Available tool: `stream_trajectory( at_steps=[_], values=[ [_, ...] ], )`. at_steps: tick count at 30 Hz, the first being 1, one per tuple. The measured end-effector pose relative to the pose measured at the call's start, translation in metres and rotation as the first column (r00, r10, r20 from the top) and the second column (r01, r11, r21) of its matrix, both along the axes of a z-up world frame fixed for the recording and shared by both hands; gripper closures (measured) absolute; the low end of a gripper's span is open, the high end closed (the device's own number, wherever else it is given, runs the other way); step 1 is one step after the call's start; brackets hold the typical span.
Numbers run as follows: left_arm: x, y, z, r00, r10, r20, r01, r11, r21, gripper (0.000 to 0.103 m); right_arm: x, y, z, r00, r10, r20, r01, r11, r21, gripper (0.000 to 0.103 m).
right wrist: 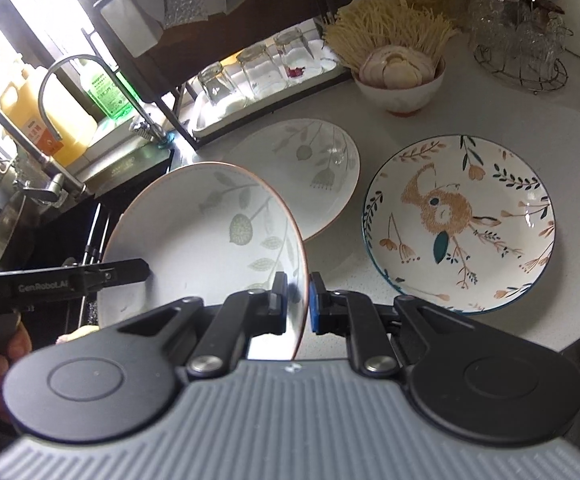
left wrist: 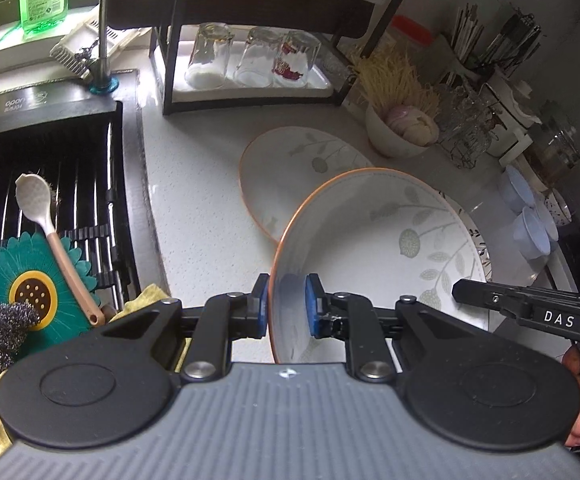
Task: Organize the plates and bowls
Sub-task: 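Close both grippers on the plate rim and lift it, then lower the held plate onto the floral plate and open both grippers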
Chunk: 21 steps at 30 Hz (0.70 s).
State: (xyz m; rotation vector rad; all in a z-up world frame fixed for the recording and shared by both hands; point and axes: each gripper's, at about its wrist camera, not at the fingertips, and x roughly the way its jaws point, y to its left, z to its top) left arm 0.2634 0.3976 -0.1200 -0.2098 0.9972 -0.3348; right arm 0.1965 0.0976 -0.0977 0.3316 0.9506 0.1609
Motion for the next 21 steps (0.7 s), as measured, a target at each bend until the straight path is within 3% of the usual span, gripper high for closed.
stream_trajectory(
  at_steps=[11, 14, 21],
  values=[
    [0.030, -0.078, 0.020, 0.999, -0.016, 0.041, 0.016, 1.000, -0.004, 0.082, 0.017, -0.070, 0.018, 0.996, -0.028, 0.085, 0.030, 0.999, -0.025, 0.089],
    [0.041, -0.108, 0.015, 0.999, -0.045, 0.028, 0.044, 0.999, 0.023, 0.081, 0.023, -0.086, 0.015, 0.997, -0.018, 0.079, 0.025, 0.996, -0.084, 0.089],
    [0.063, -0.157, -0.006, 0.998, -0.057, -0.036, 0.058, 0.998, 0.028, 0.081, 0.032, -0.138, -0.005, 0.996, -0.074, 0.056, 0.077, 0.996, -0.039, 0.089]
  ],
)
